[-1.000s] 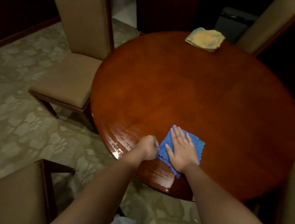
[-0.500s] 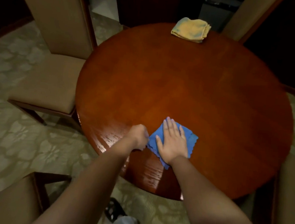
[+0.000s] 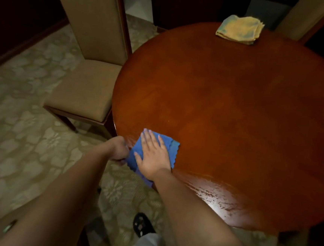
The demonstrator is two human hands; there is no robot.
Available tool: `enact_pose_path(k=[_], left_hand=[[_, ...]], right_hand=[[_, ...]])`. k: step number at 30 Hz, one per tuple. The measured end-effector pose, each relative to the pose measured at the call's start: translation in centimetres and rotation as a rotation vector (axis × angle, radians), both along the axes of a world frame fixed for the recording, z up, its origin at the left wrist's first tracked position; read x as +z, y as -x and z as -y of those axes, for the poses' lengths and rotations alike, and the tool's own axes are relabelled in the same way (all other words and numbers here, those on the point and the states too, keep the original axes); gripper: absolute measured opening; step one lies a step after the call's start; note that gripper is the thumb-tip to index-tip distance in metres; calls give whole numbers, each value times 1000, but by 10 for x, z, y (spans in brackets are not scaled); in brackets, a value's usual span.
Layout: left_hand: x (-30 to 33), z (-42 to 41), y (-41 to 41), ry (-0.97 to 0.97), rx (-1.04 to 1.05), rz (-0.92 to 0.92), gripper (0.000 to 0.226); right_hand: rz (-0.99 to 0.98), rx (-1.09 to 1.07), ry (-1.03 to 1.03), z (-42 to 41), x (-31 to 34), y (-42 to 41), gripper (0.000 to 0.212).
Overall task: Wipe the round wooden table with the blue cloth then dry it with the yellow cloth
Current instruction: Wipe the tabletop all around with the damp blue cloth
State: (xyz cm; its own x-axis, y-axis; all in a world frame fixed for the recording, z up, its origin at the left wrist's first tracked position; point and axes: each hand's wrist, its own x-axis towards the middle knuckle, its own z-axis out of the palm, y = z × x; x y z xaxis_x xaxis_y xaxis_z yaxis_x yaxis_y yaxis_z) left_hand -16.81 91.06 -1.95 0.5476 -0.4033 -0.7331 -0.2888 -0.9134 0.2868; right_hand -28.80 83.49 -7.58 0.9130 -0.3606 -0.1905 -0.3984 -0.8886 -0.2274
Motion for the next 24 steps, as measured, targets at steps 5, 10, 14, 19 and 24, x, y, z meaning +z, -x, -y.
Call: enact_pose_path(k=[5,10,14,19,24], left_hand=[[10,15,55,-66,-28,-100,33],[15,40,135,8,-6,-165,30],[8,75,200,68,-66,-245,29],[4,116,265,140,-241,-281,26],[9,115,266,222,-324,-253,16]], right_hand=[[-13,20,0,11,0,59,67],[19,-8,25,37,-3,139,75],[48,-130,56,67,-11,213,86],[29,-280,83,104,-13,287,78],[-2,-389,69,95,-4,287,84]])
